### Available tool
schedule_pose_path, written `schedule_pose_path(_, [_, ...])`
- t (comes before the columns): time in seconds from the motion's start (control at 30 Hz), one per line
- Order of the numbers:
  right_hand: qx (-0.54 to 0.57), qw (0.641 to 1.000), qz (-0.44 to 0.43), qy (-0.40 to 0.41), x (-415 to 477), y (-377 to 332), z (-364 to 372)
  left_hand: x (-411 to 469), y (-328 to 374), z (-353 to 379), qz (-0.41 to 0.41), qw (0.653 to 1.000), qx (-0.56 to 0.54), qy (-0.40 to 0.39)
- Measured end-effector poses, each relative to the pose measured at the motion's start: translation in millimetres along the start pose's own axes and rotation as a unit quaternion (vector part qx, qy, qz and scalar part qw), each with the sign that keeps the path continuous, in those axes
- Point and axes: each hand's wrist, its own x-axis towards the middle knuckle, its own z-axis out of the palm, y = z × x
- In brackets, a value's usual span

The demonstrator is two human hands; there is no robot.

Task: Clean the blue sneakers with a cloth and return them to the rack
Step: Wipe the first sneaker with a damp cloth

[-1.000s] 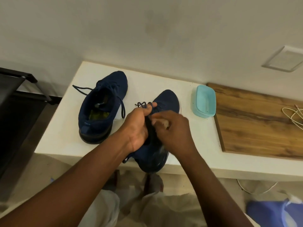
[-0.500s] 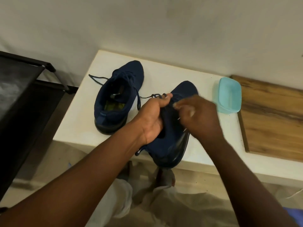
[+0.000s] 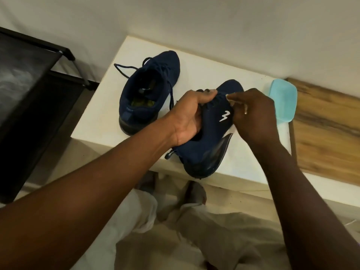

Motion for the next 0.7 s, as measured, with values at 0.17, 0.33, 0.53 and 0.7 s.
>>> schedule_pose_path(0.17, [0.092,0.981,-0.129,-0.112,-22,-24,-3,-1,6,-9,0.013,1.0,0.002,-0.028])
schedule_pose_path(0.33, [0.051,0.998,-0.024,-0.014,-10,-4,1,10,-3,-4,0.018,0.999,0.042,-0.011])
schedule_pose_path(0.53, [0.068,0.991,-0.057,-0.103,-22,-15,-11,14,-7,-9,0.049,0.983,0.177,0.022])
schedule_pose_path(0.7, [0.043,0.996,0.035,-0.074,-20,15,-17,9,-8,-4,0.027,0.991,0.129,0.018])
